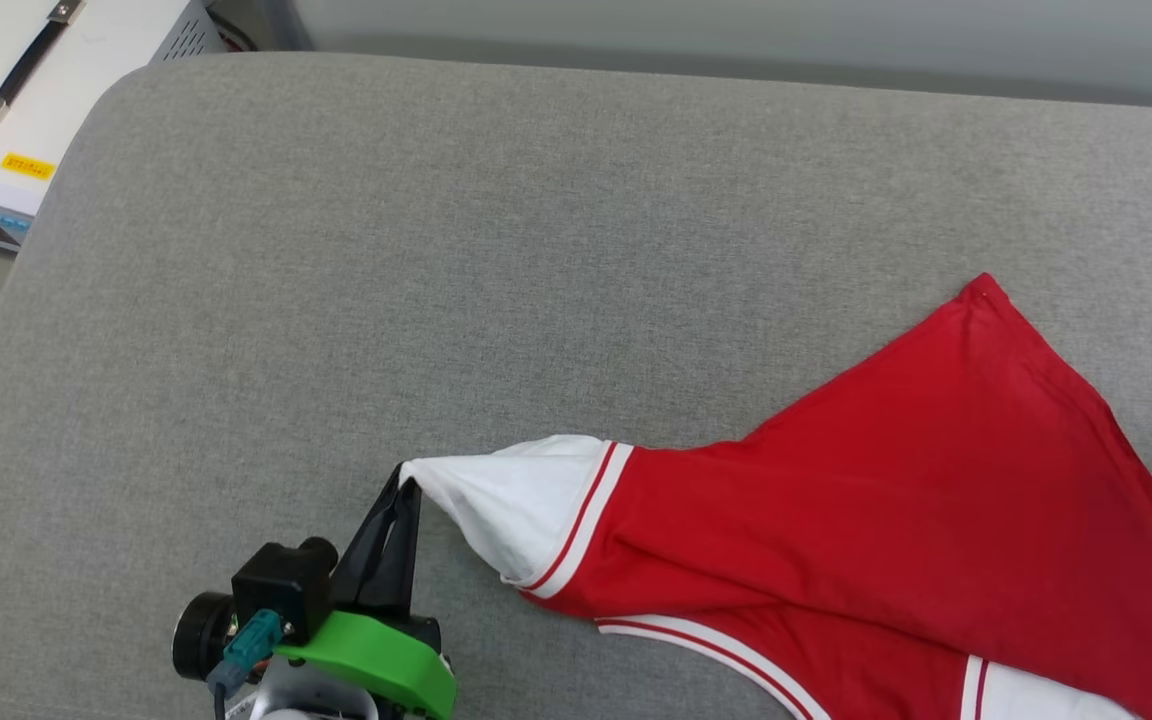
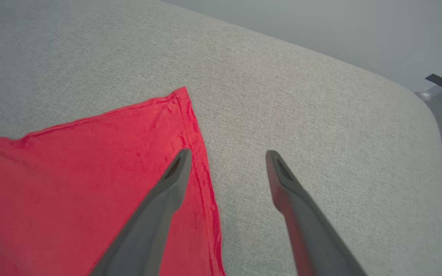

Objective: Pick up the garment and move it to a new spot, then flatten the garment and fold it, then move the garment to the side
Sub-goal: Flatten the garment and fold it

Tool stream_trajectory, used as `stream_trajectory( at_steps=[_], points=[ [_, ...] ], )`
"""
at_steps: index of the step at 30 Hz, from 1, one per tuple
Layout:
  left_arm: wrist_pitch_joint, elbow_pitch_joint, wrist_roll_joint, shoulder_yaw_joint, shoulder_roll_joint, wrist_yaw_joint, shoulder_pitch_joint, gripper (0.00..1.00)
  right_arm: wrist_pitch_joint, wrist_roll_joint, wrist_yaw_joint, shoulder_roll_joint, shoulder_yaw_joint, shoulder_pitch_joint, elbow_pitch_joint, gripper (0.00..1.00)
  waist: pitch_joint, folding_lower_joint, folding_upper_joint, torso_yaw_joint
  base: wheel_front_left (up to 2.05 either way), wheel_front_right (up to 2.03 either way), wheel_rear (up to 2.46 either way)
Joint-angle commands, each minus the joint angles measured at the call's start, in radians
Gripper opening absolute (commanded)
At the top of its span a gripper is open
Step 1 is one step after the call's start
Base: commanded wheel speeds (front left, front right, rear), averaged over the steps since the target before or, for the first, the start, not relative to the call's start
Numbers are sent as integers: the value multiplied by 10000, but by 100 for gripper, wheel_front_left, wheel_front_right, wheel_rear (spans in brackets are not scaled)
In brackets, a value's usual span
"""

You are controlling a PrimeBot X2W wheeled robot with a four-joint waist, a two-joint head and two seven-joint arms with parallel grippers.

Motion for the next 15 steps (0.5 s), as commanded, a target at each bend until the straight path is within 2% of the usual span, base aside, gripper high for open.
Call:
stream_trajectory(
  at_steps=[1, 8, 15],
  points=[
    [-103, -45, 156, -40, -69, -29, -284, 0, 403, -192, -6, -52, 436, -583, 91, 100, 317, 1, 0, 265, 0, 0, 0],
    [-259, 78, 205, -278, -277, -223, -825, 0, 2282, -438, -6, 30, 2538, -3334, 1679, 100, 920, 1, 0, 747, 0, 0, 0],
    [-451, 379, 237, -457, -531, -389, -1280, 0, 2595, -702, -6, 390, 3912, -5220, 3400, 100, 1453, 1, 0, 1213, 0, 0, 0]
  ],
)
